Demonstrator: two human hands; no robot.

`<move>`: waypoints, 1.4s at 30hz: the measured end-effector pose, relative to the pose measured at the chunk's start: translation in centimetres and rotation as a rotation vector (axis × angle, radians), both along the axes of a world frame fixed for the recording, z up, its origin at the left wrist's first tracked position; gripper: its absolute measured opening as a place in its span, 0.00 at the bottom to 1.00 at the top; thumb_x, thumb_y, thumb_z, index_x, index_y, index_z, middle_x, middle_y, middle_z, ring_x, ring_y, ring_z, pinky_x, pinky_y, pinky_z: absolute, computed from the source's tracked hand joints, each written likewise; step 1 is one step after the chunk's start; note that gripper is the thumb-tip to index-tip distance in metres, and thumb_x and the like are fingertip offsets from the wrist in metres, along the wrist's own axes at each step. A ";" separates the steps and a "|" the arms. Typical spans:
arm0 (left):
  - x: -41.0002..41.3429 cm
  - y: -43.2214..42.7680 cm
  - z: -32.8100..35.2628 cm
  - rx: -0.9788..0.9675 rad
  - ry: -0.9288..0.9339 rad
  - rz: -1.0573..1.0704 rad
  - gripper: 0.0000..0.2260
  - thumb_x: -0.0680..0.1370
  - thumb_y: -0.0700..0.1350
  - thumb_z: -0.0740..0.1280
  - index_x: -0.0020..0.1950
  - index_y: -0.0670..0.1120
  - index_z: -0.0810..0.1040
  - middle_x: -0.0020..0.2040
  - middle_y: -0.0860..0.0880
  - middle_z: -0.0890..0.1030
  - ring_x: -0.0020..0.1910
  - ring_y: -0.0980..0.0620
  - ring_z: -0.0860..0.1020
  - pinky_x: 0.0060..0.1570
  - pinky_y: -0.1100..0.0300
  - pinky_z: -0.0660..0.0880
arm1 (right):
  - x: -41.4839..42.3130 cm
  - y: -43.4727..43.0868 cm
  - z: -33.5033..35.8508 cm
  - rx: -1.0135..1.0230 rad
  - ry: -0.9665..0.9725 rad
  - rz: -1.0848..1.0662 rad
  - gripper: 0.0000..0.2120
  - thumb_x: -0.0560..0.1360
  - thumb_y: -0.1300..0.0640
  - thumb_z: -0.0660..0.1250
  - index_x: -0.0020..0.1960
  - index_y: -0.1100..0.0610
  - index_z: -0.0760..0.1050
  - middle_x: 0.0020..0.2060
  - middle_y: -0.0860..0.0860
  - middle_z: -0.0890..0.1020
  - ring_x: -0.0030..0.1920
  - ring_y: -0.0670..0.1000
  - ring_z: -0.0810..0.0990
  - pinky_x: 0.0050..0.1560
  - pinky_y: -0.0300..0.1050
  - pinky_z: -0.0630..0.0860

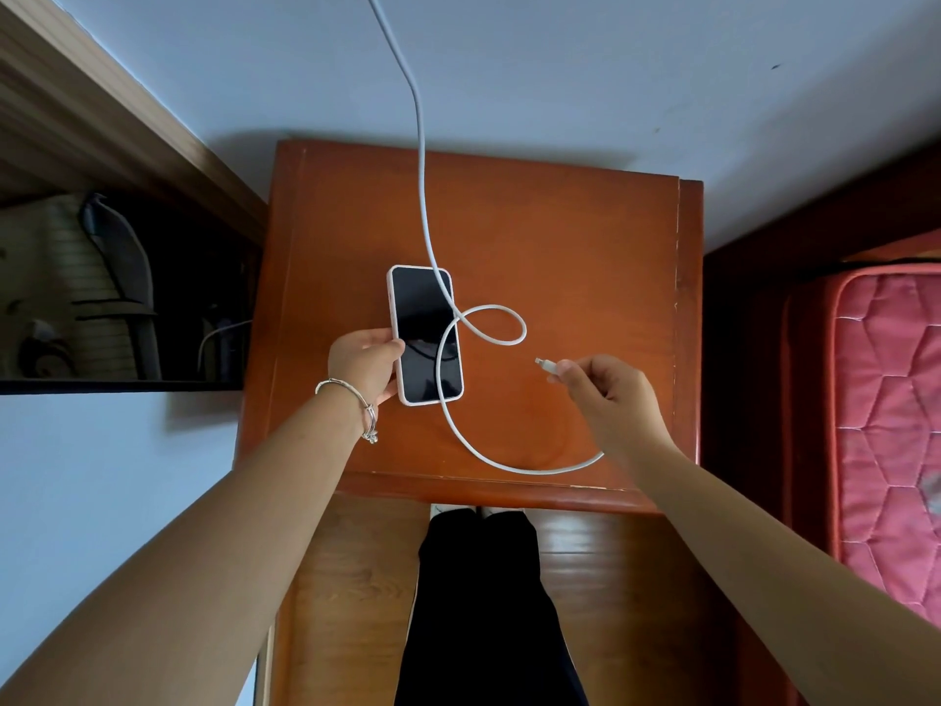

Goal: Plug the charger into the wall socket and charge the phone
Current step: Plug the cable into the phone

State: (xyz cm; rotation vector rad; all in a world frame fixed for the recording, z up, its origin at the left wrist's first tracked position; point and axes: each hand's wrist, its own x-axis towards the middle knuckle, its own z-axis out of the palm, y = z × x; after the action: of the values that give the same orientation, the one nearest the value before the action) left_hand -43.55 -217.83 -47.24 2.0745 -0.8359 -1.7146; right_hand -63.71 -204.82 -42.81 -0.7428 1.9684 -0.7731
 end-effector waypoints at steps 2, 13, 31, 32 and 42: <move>-0.3 0.0 0.2 -0.018 -0.015 -0.034 0.07 0.76 0.36 0.65 0.47 0.46 0.80 0.47 0.46 0.82 0.45 0.47 0.81 0.39 0.52 0.81 | 0.1 -0.2 0.4 -0.011 -0.035 -0.009 0.11 0.76 0.50 0.65 0.40 0.54 0.80 0.23 0.44 0.71 0.22 0.42 0.63 0.24 0.36 0.60; 4.5 0.3 1.6 -0.078 -0.154 0.143 0.03 0.75 0.43 0.68 0.47 0.45 0.77 0.42 0.48 0.80 0.48 0.47 0.80 0.44 0.51 0.80 | 1.2 -2.1 2.9 -0.096 -0.141 -0.032 0.04 0.74 0.57 0.69 0.40 0.53 0.77 0.23 0.42 0.80 0.24 0.39 0.74 0.29 0.29 0.71; 5.6 0.5 5.8 -0.021 0.140 0.462 0.04 0.75 0.36 0.66 0.43 0.44 0.77 0.42 0.45 0.82 0.43 0.50 0.82 0.34 0.58 0.81 | 6.8 -3.9 3.6 0.034 -0.250 0.048 0.03 0.75 0.56 0.68 0.43 0.55 0.76 0.28 0.40 0.84 0.31 0.38 0.80 0.34 0.31 0.75; 5.1 0.7 5.8 0.006 0.186 0.468 0.03 0.75 0.35 0.66 0.44 0.43 0.77 0.42 0.44 0.82 0.43 0.49 0.82 0.34 0.58 0.81 | 7.2 -4.0 3.4 0.075 -0.259 0.056 0.03 0.75 0.55 0.68 0.43 0.54 0.76 0.29 0.40 0.84 0.31 0.38 0.81 0.36 0.33 0.75; 3.2 2.0 6.2 0.086 0.325 0.450 0.03 0.76 0.36 0.66 0.48 0.42 0.76 0.45 0.43 0.83 0.45 0.48 0.83 0.40 0.55 0.82 | 9.0 -4.0 3.5 0.139 -0.217 -0.002 0.04 0.75 0.55 0.67 0.42 0.54 0.76 0.29 0.44 0.84 0.34 0.43 0.80 0.41 0.40 0.78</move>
State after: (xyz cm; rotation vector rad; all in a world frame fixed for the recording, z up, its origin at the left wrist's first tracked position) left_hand -40.39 -215.84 -41.05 1.7840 -0.1810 -1.7755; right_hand -54.71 -208.80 -39.36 -0.5506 1.8057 -0.6798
